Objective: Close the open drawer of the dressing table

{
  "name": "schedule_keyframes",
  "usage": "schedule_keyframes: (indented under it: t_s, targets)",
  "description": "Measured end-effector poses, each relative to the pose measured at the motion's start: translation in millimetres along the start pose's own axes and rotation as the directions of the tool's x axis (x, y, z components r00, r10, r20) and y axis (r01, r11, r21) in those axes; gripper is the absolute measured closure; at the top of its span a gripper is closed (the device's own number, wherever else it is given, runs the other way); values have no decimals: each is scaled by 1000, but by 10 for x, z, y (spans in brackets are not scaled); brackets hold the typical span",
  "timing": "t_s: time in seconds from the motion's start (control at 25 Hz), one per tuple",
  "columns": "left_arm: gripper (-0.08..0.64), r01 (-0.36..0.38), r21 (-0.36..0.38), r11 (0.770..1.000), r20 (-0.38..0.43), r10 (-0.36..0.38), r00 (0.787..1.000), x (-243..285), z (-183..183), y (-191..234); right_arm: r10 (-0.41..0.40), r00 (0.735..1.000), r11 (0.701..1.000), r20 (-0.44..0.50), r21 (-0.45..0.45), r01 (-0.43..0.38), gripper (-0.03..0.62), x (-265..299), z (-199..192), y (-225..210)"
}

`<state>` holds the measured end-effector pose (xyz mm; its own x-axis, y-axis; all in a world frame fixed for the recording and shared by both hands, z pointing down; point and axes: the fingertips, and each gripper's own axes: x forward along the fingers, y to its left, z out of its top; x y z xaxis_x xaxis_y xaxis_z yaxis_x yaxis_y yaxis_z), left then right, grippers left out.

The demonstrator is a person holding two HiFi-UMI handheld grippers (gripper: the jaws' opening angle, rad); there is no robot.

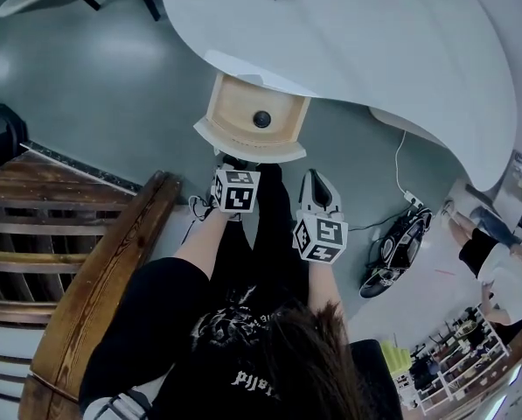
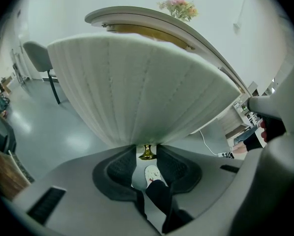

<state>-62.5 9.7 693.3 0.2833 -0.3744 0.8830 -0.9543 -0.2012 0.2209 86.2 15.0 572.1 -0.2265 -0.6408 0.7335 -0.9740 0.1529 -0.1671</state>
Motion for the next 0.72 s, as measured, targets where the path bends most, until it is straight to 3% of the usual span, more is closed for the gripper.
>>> schedule_keyframes:
  t_s: [0.72]
  targets:
    - [440,0,26,1000,21,0,1000,91,216,-30,-20,1000,1000,-2,18,20,566,-41,-74,-71]
